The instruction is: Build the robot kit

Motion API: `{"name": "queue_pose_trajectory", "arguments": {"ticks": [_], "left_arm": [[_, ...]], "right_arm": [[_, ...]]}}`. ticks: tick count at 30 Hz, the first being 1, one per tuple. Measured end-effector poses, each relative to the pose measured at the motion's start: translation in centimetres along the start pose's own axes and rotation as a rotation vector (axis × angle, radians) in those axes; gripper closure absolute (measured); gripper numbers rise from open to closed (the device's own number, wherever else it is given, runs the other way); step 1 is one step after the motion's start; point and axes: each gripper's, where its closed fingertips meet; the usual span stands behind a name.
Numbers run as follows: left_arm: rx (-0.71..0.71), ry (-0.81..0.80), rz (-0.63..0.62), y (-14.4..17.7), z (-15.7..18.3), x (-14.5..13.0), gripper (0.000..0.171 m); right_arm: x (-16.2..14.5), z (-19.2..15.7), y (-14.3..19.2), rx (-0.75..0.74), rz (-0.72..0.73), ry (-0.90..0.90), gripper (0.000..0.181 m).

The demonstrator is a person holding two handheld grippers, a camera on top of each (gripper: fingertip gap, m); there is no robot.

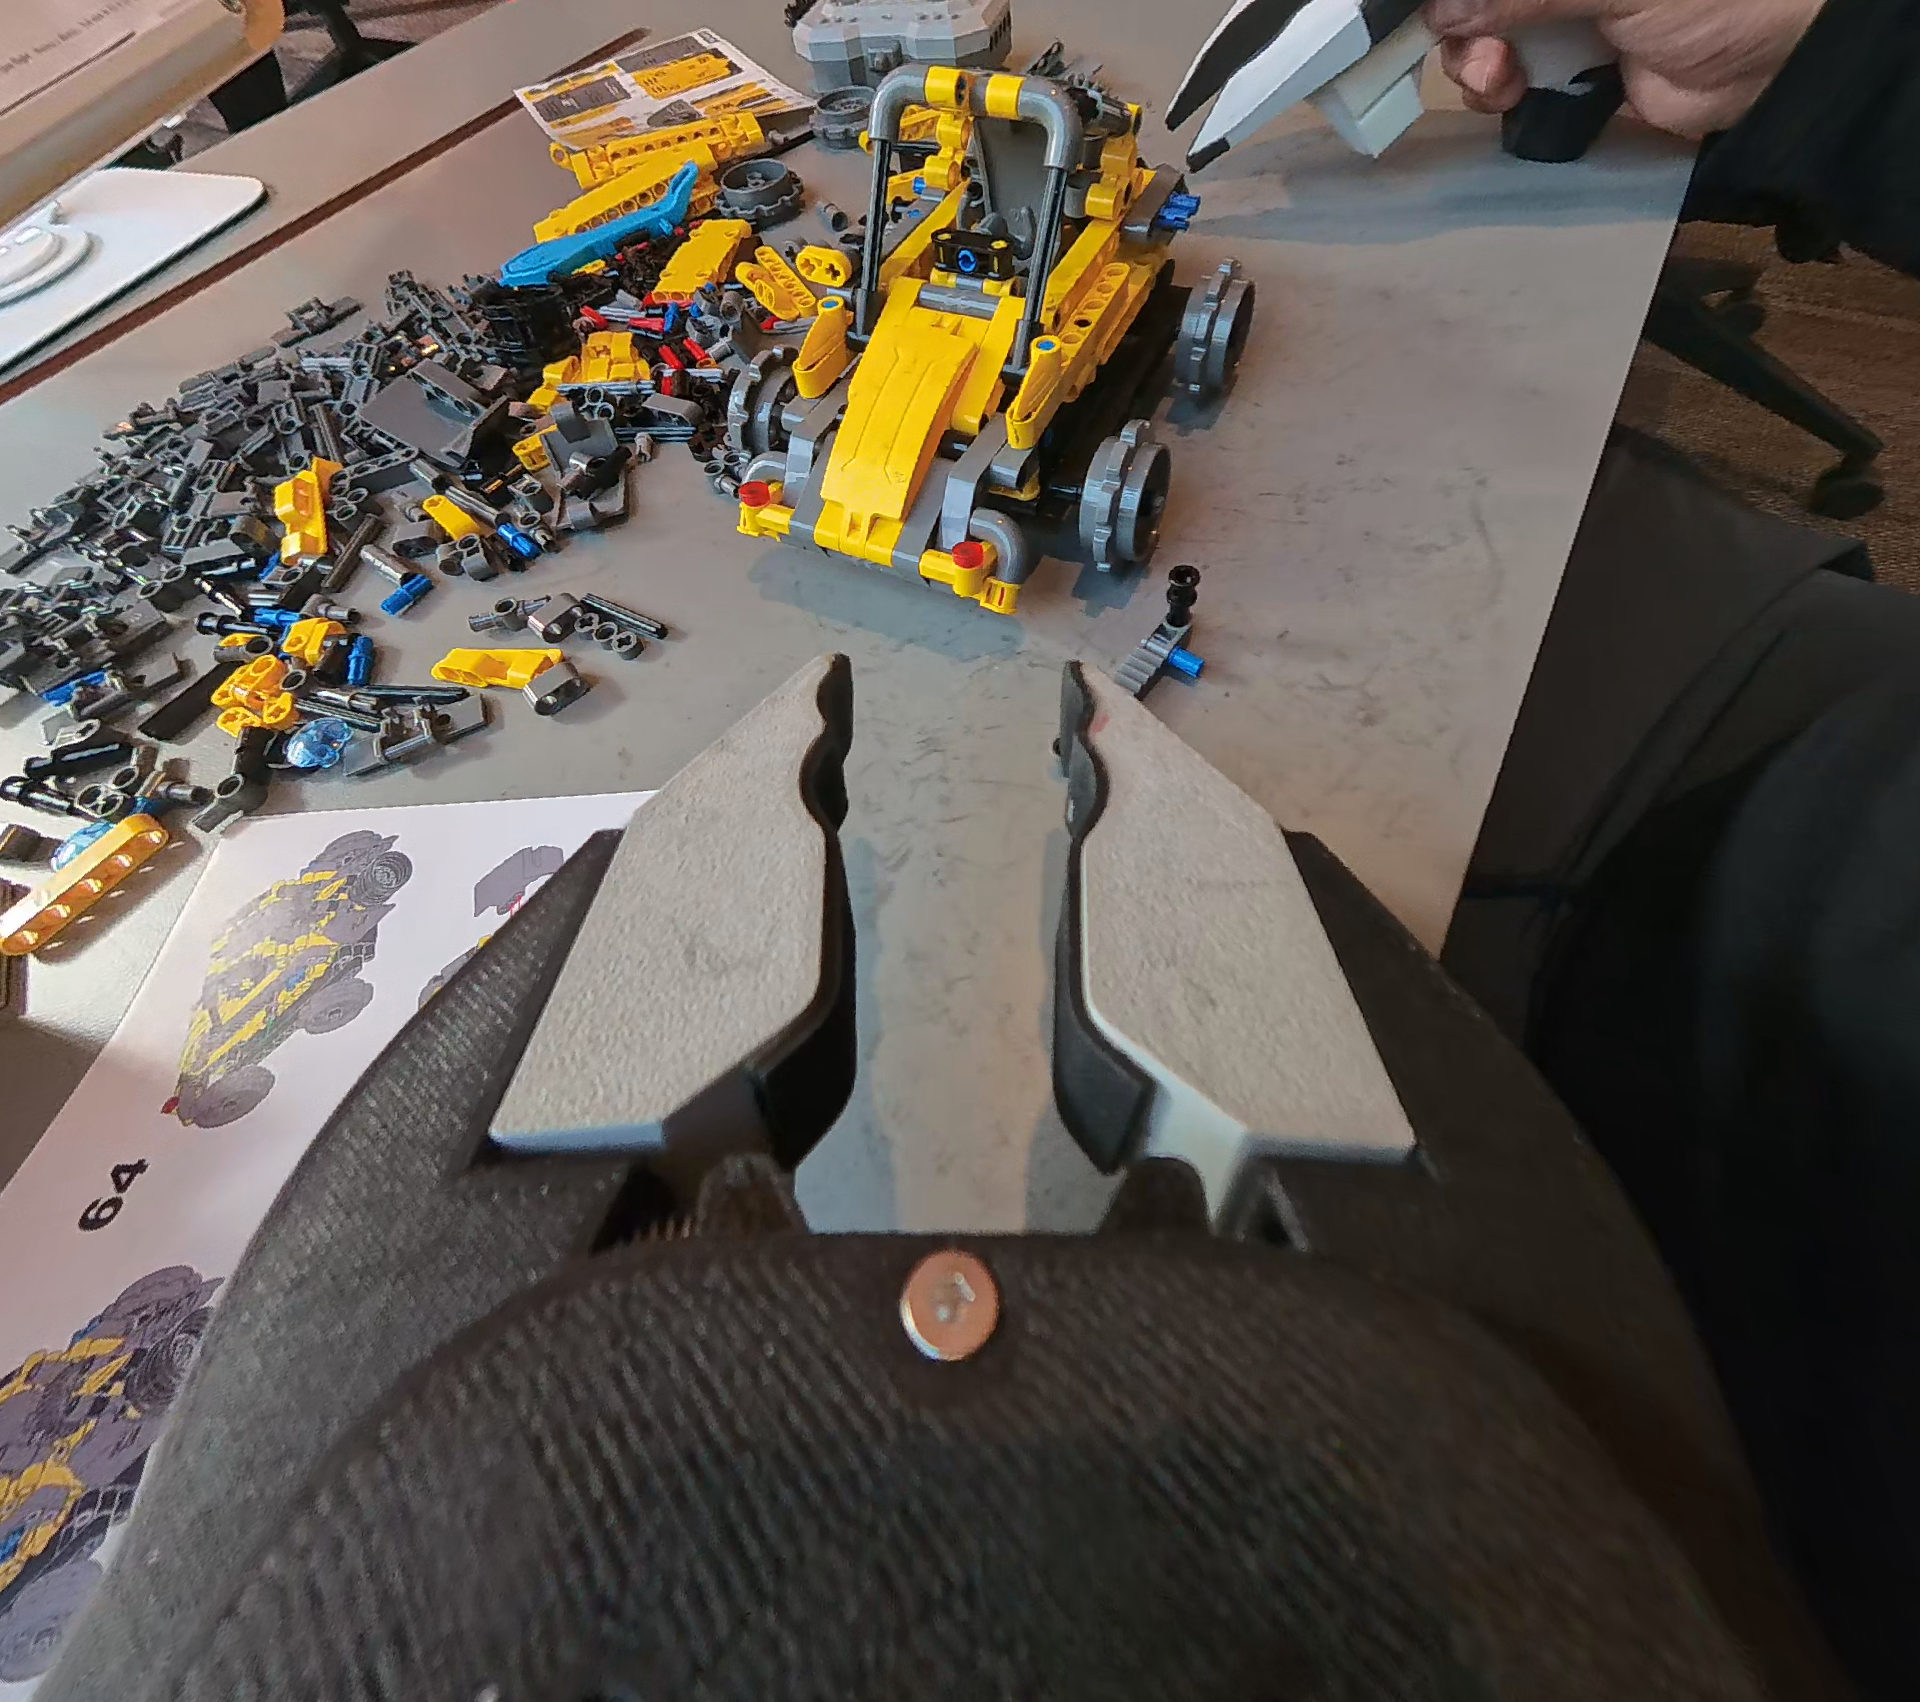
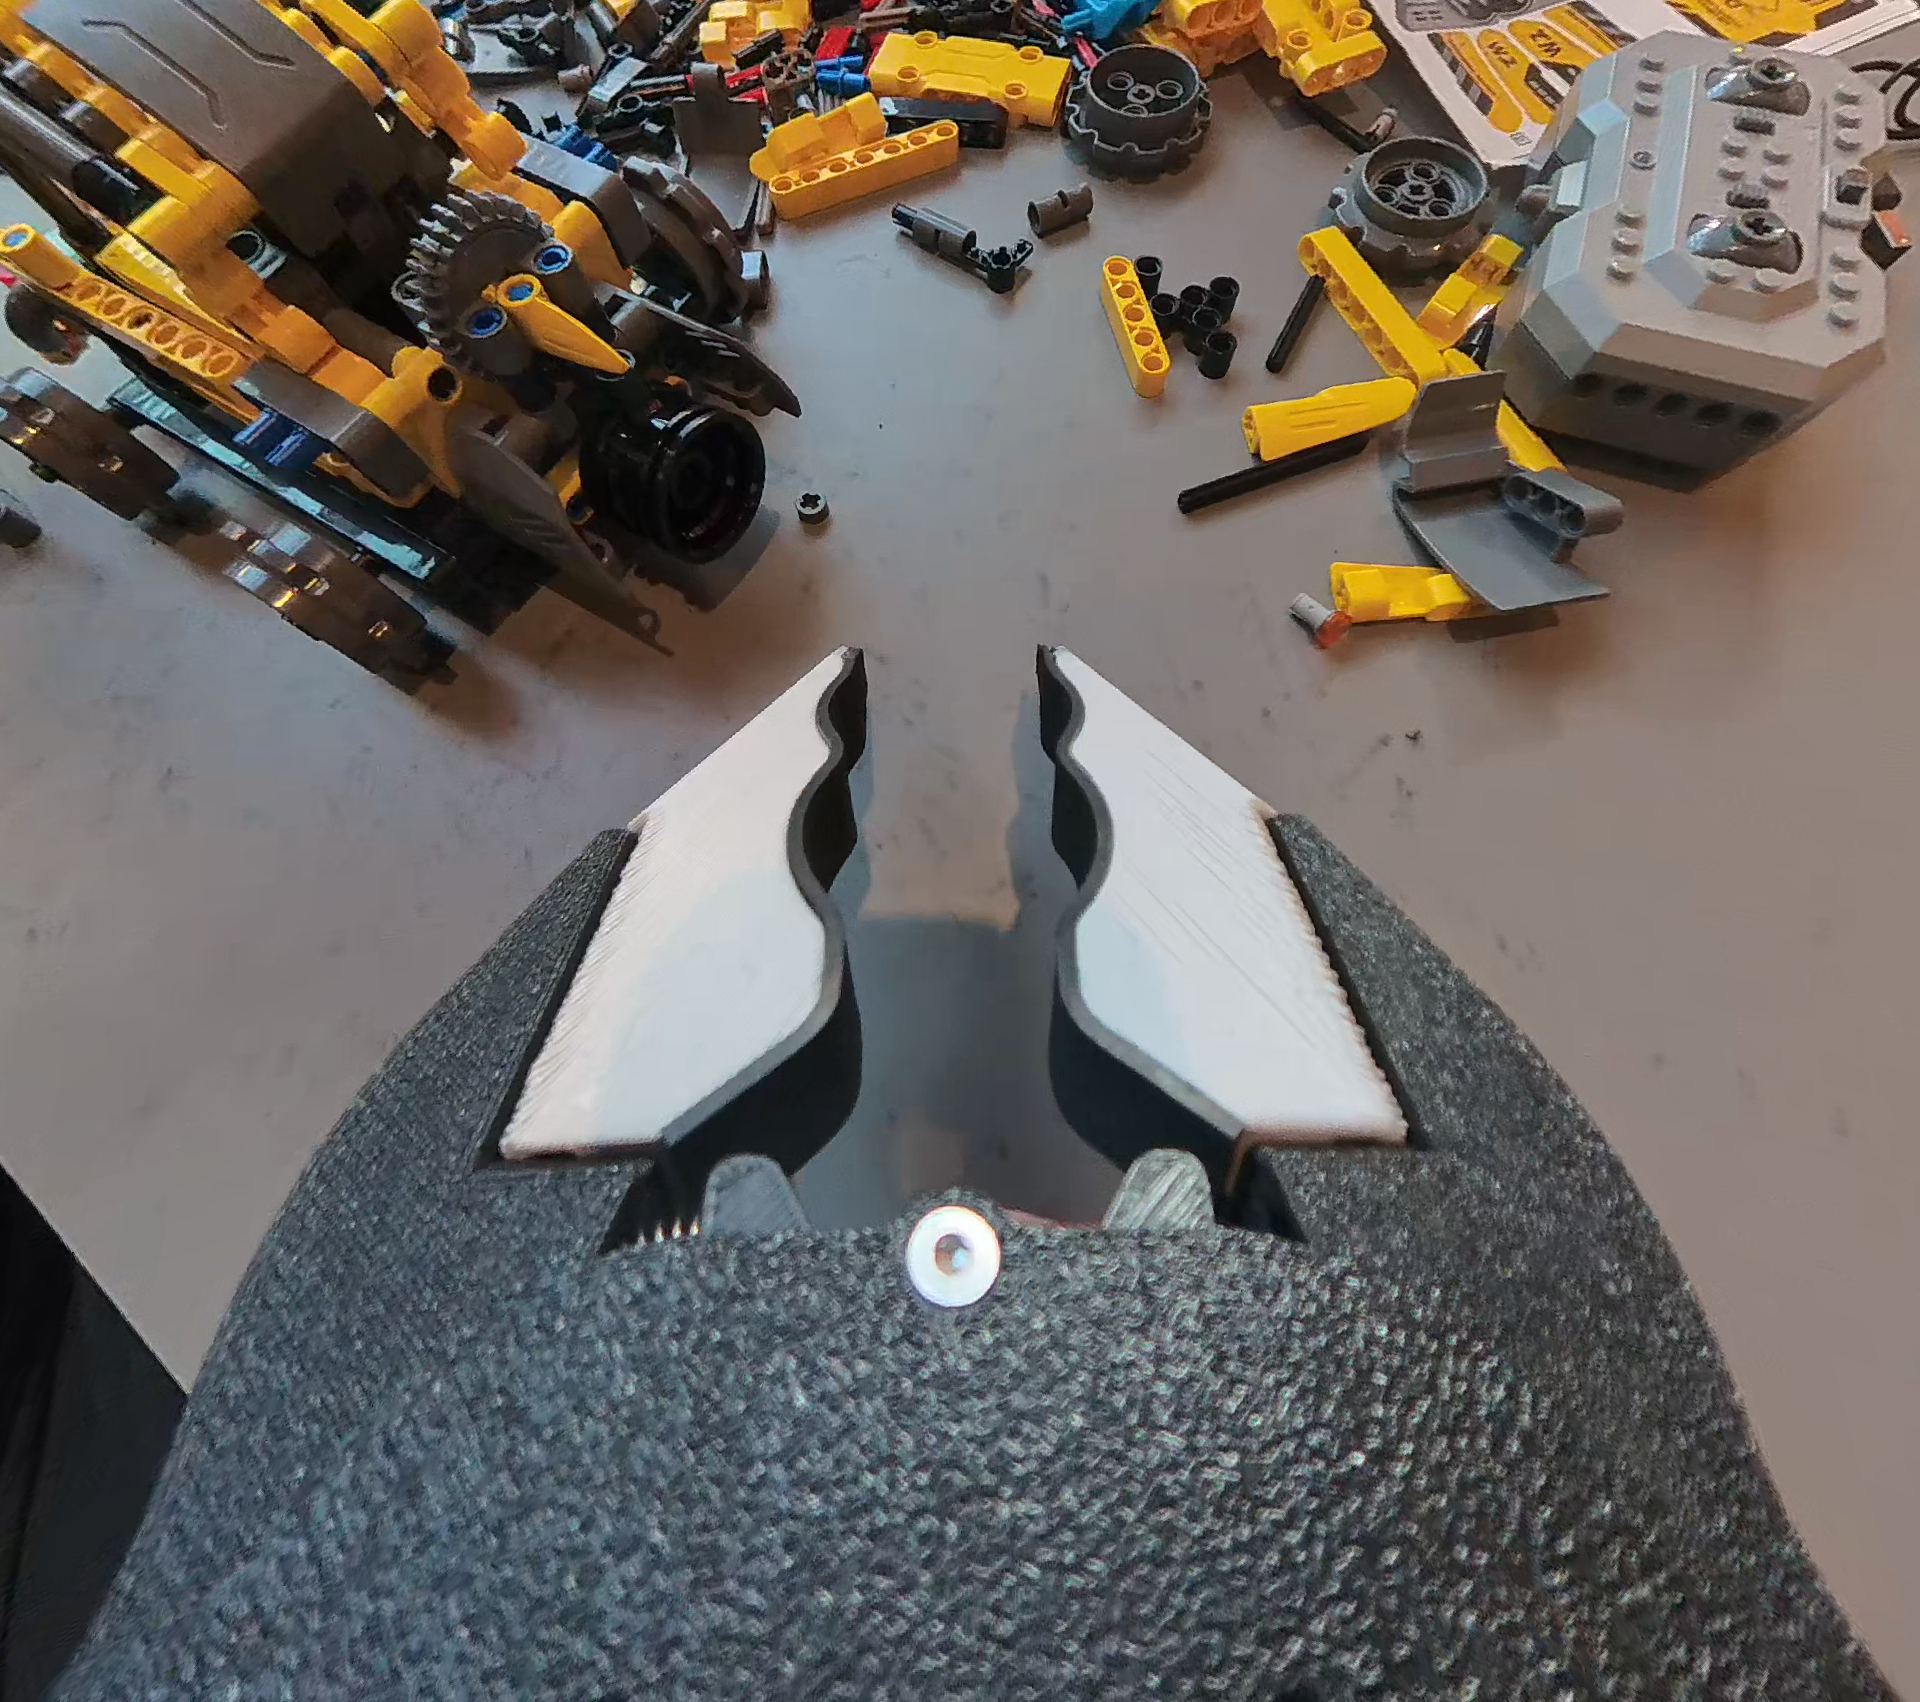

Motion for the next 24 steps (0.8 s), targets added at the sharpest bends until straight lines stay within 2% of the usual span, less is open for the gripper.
{"name": "queue_pose_trajectory", "arguments": {"ticks": [10, 13, 17, 24], "left_arm": [[0.005, -0.001, -0.007, 0.0, 0.0, -0.1, 0.134], [0.032, -0.009, 0.005, 0.2, -0.3, 0.1, 0.135], [0.034, 0.006, 0.023, 0.4, -0.4, 0.2, 0.139], [0.029, 0.057, -0.011, 0.0, -0.9, -0.2, 0.139]], "right_arm": [[0.0, -0.2, 0.1, -0.019, 0.014, 0.042, 0.147], [0.2, -0.1, 0.2, -0.026, 0.027, 0.029, 0.154], [-0.6, -1.4, -0.3, 0.106, -0.044, 0.008, 0.152], [0.2, -1.5, 0.4, 0.145, 0.013, -0.02, 0.156]]}}
Point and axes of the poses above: each gripper's, where its closed fingertips meet, y back along the fingers, x out of its top, z = x × y across the jaws, and after that the axes turned 8 degrees about -y, right-handed
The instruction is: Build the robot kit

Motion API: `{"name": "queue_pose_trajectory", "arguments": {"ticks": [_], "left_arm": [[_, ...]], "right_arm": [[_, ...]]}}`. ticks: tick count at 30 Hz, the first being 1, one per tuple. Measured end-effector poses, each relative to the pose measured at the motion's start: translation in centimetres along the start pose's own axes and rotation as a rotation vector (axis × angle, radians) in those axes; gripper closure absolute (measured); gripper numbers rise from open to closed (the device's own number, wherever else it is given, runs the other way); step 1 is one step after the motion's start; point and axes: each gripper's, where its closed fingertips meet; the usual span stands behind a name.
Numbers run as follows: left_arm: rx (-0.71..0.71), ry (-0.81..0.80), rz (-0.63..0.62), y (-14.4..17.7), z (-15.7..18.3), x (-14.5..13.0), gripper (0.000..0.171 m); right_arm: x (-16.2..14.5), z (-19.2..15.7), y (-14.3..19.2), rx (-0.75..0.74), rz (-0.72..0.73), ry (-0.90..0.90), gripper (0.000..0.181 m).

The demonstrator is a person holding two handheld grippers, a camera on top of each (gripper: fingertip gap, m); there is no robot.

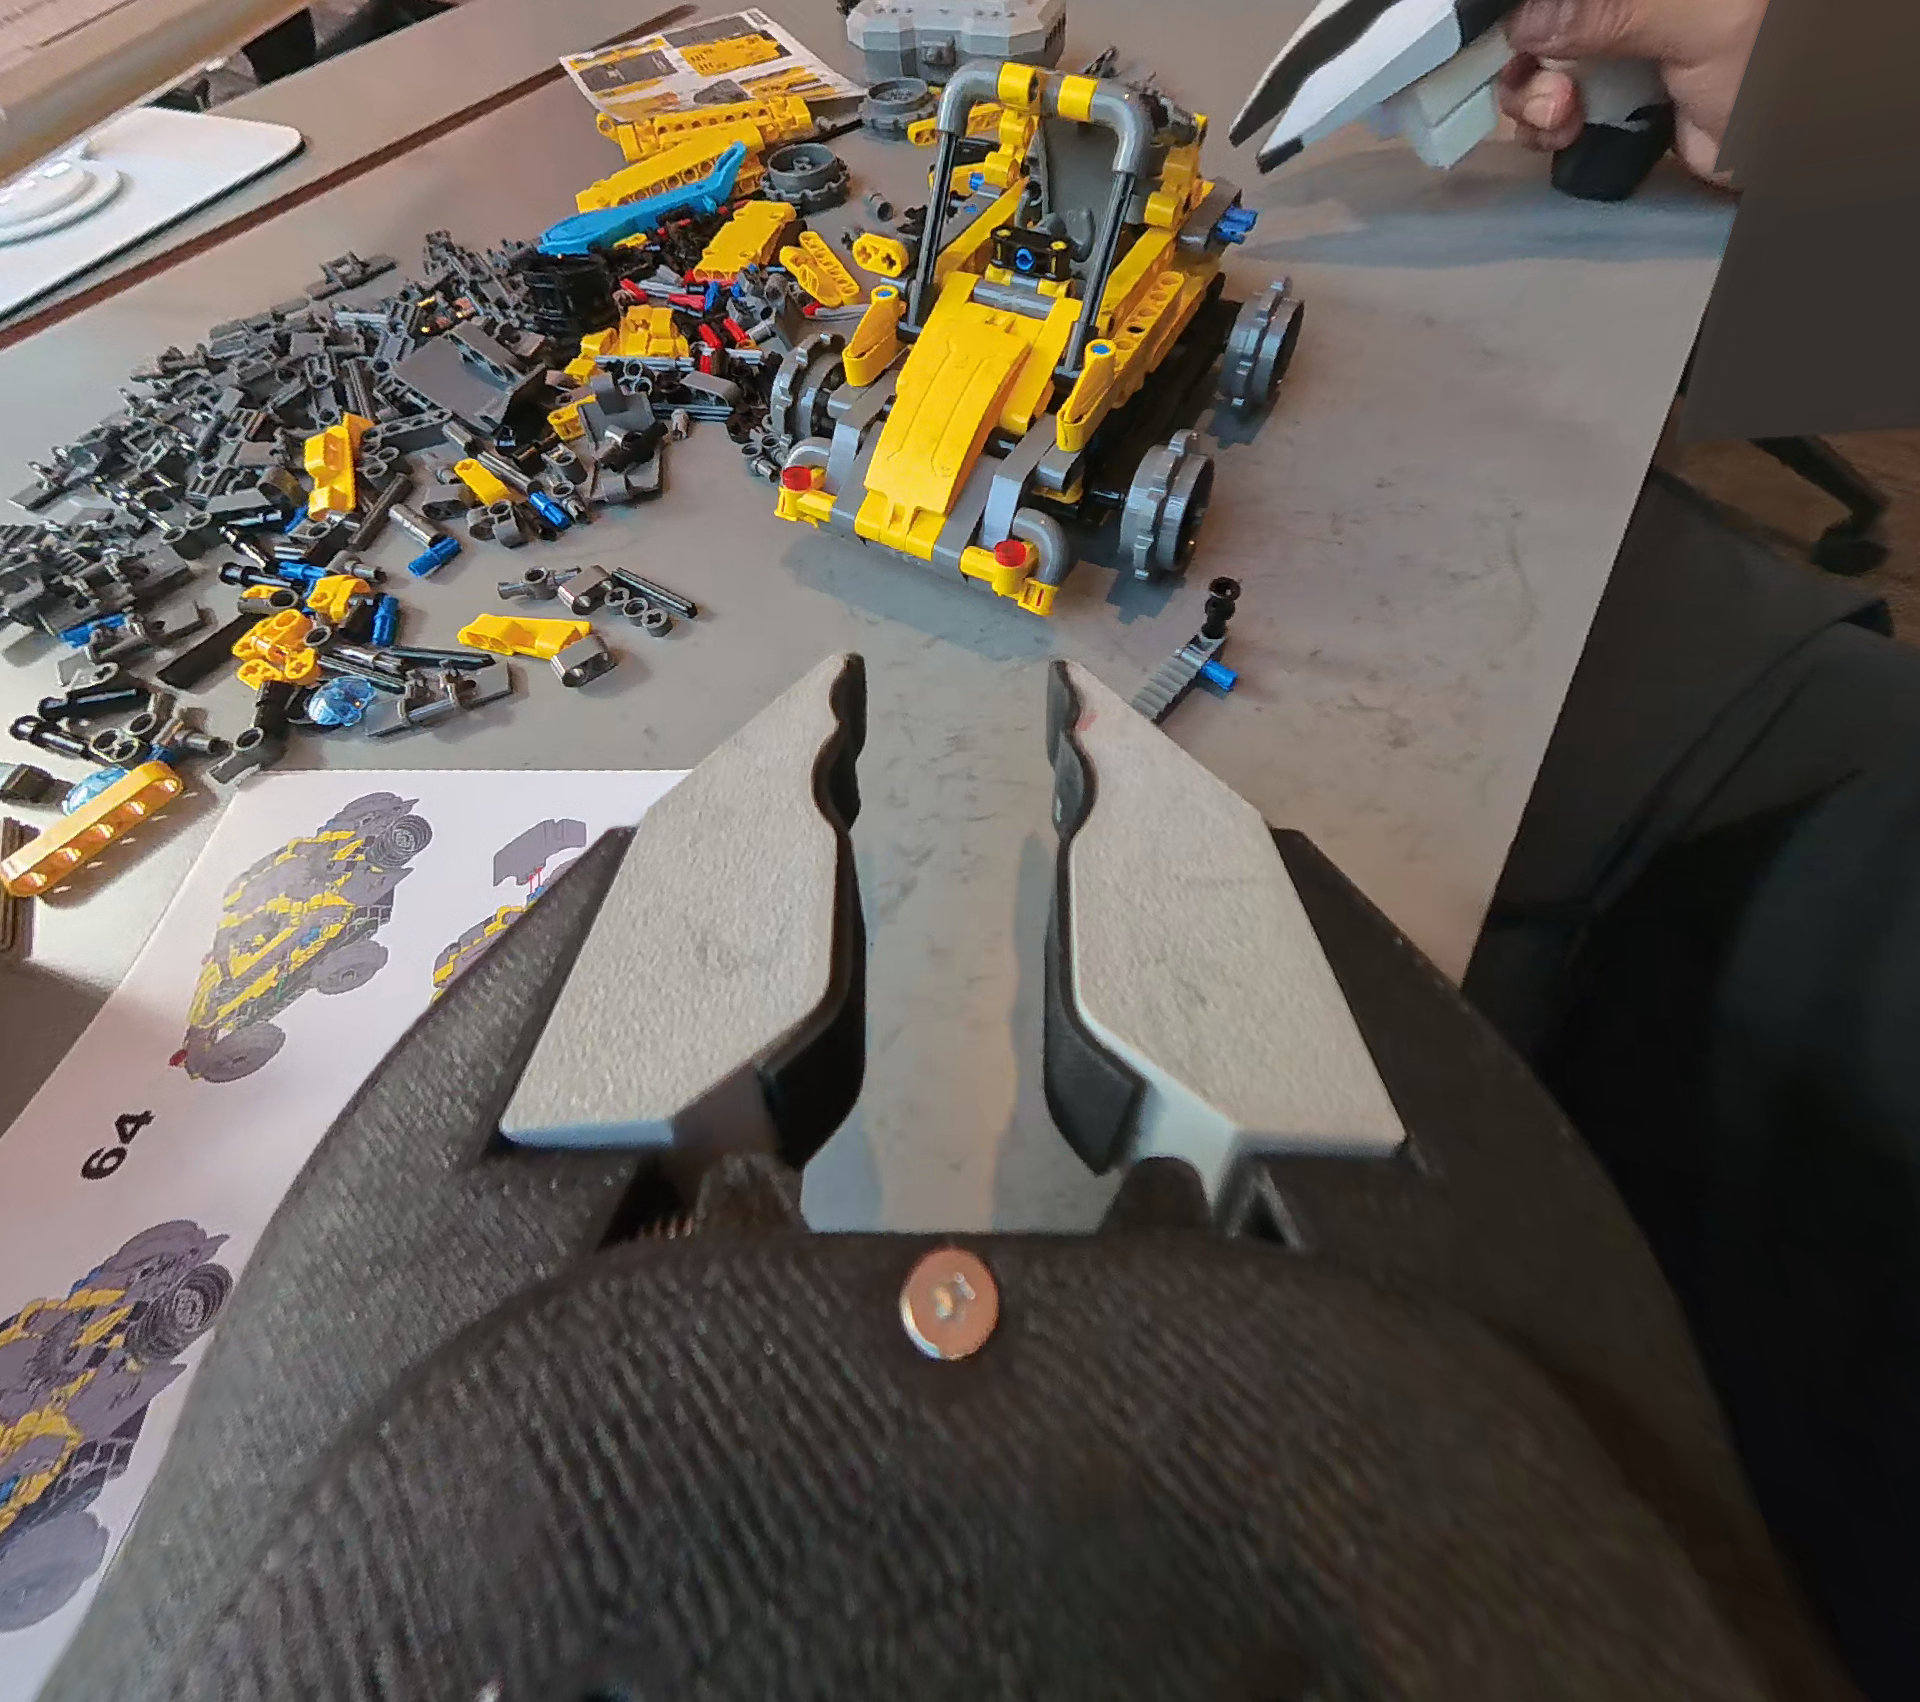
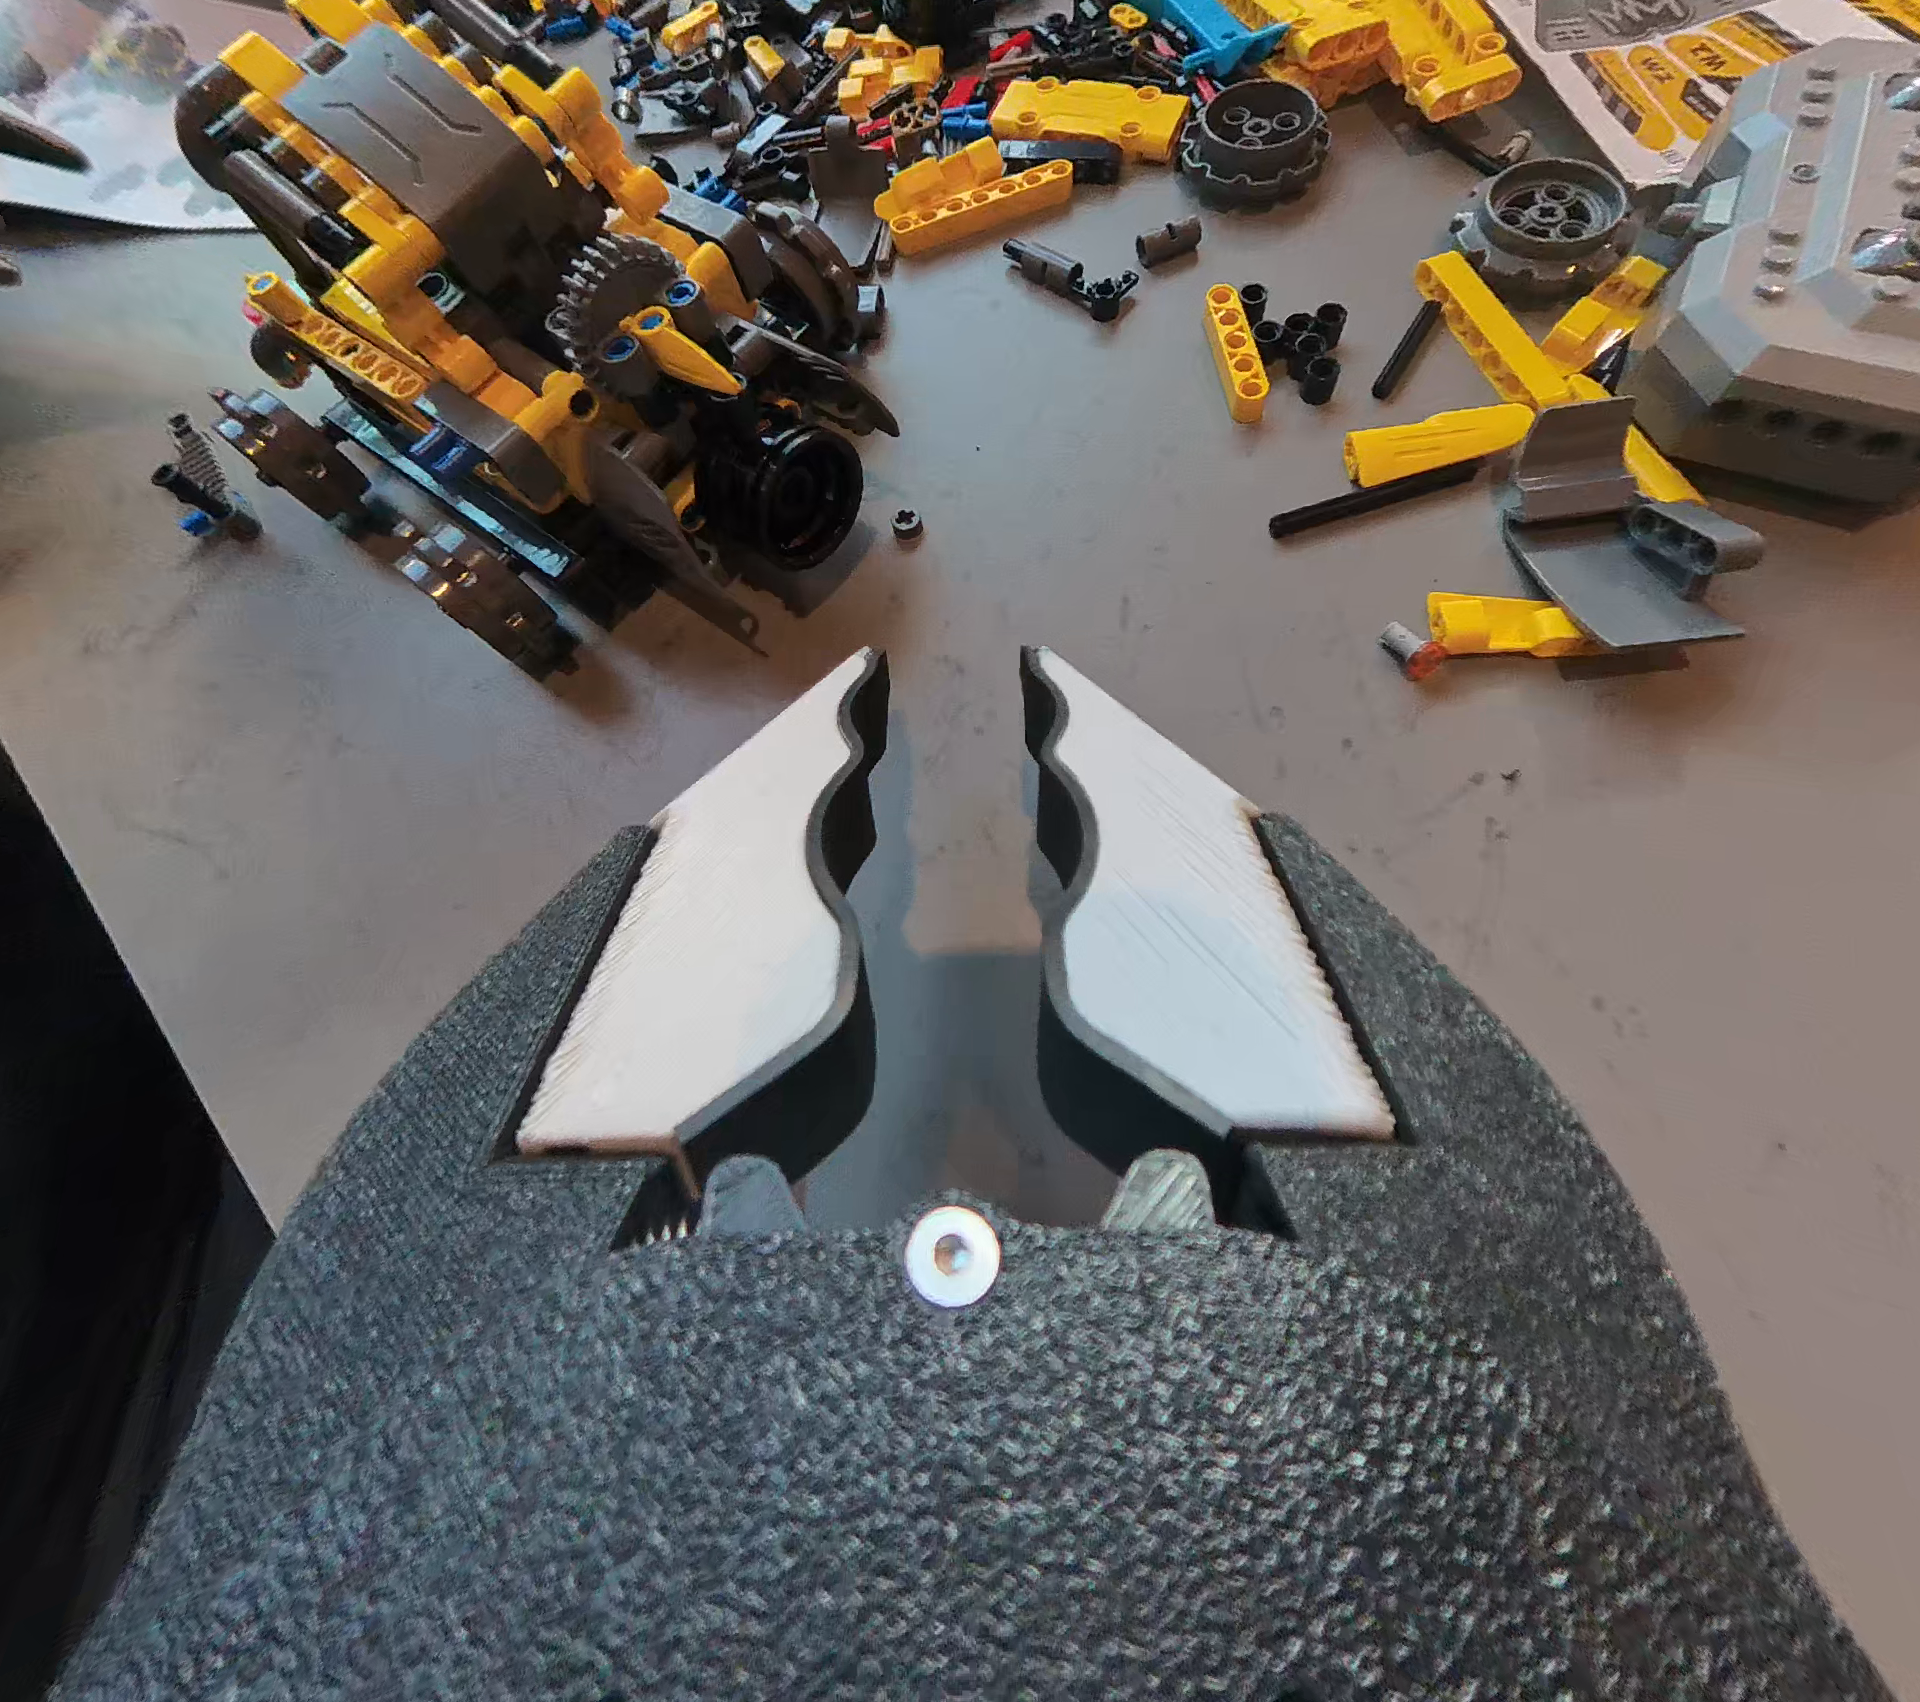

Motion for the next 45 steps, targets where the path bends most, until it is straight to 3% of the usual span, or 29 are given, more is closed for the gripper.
{"name": "queue_pose_trajectory", "arguments": {"ticks": [9, 11, 15, 19, 24, 30, 35, 45], "left_arm": [[0.144, 0.059, -0.112, -1.2, -3.6, -0.6, 0.15], [0.15, 0.063, -0.146, -2.2, -5.1, -0.2, 0.151], [0.117, 0.045, -0.303, -5.1, -6.8, -2.0, 0.148], [0.137, 0.028, -0.359, -6.7, -8.0, -2.8, 0.148], [0.121, 0.032, -0.406, -7.6, -8.5, -3.8, 0.149], [0.099, 0.037, -0.401, -7.9, -8.7, -3.8, 0.166], [0.087, 0.033, -0.403, -6.8, -7.3, -4.1, 0.167], [0.006, 0.05, -0.35, -2.0, 0.3, -4.6, 0.167]], "right_arm": [[-0.4, -0.1, -0.4, -0.043, -0.027, 0.061, 0.156], [-0.3, 0.0, -0.4, -0.045, -0.025, 0.055, 0.155], [-0.2, 0.0, -0.2, -0.064, -0.009, 0.076, 0.154], [0.0, -0.1, 0.0, -0.072, 0.008, 0.095, 0.153], [0.2, -0.3, 0.1, -0.055, 0.024, 0.091, 0.152], [0.4, -0.4, 0.4, -0.049, 0.043, 0.087, 0.152], [0.3, -0.4, 0.3, -0.054, 0.038, 0.097, 0.152], [0.0, -0.6, 0.1, -0.06, 0.017, 0.126, 0.152]]}}
Point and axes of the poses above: each gripper's, where its closed fingertips meet, y back along the fingers, x out of its top, z = x × y across the jaws, and after that the axes turned 8 degrees about -y, right-handed
